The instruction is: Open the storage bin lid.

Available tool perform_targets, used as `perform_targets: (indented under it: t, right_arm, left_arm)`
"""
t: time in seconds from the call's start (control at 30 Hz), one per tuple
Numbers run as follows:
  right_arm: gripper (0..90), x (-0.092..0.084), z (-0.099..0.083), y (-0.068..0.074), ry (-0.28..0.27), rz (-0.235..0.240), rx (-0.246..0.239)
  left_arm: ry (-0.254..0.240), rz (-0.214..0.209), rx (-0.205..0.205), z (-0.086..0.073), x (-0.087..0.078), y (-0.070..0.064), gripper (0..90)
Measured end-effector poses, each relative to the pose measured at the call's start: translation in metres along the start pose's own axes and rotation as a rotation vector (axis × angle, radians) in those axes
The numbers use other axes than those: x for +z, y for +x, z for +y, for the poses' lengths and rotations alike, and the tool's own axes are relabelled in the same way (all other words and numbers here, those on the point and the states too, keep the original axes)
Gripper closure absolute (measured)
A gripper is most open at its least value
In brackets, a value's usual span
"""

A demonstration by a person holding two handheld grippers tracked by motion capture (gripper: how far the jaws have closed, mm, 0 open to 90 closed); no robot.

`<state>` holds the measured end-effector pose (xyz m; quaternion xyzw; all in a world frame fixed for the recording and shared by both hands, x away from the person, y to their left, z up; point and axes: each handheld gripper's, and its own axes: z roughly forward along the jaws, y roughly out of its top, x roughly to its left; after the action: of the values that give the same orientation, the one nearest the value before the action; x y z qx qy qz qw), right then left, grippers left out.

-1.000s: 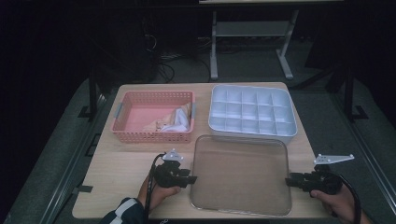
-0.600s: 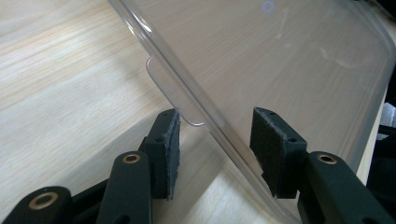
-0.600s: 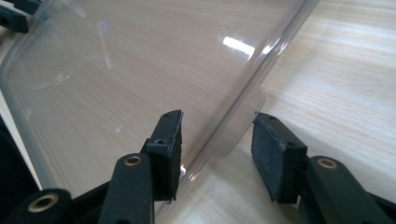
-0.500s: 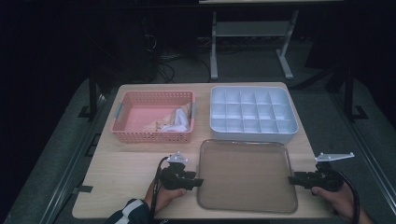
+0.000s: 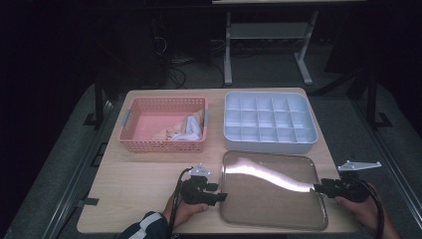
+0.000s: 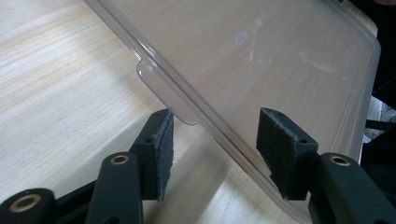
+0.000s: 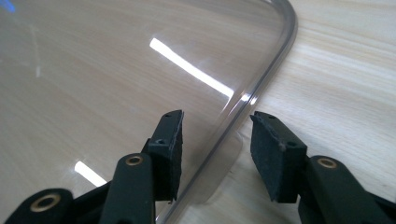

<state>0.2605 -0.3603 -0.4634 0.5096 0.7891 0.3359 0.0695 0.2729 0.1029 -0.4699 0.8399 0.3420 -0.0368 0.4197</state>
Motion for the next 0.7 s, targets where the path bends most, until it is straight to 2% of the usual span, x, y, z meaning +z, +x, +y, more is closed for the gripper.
perform_targets:
  t: [0.07,0.1,0.13,0.2,0.3,0.5,0.6,0.63,0.7]
  right_arm:
    - [54.5,0.0,0.001,-0.002,-0.01,-0.019,0.003]
    - [58.4,0.0,0.002,-0.003,-0.015,-0.037,0.006]
    - [61.5,0.0,0.004,-0.004,-0.019,-0.04,0.0]
    - [62.1,0.0,0.004,-0.004,-0.022,-0.04,-0.004]
    - [69.9,0.001,0.01,-0.012,-0.022,-0.069,0.003]
    - [71.7,0.004,0.02,-0.016,-0.013,-0.113,-0.013]
    - [71.8,0.007,0.026,-0.018,-0.007,-0.133,0.002]
    - [71.1,0.008,0.027,-0.018,-0.009,-0.141,-0.014]
    - [69.8,0.009,0.029,-0.017,-0.002,-0.15,-0.022]
  left_arm:
    - [0.003,0.001,0.01,0.002,0.003,-0.002,44.2]
    - [0.004,-0.002,0.02,0.003,0.005,-0.003,44.1]
    - [0.002,-0.003,0.026,0.003,0.006,-0.004,44.1]
    - [0.001,-0.001,0.028,0.004,0.008,-0.004,44.1]
    - [-0.005,-0.012,0.036,0.007,0.012,-0.004,44.1]
    - [-0.009,-0.022,0.036,0.009,0.015,-0.004,44.2]
    - [0.003,-0.032,0.043,0.01,0.014,-0.003,43.7]
    - [0.02,-0.047,0.052,0.011,0.013,-0.002,43.2]
    - [0.028,-0.044,0.054,0.011,0.012,-0.002,42.6]
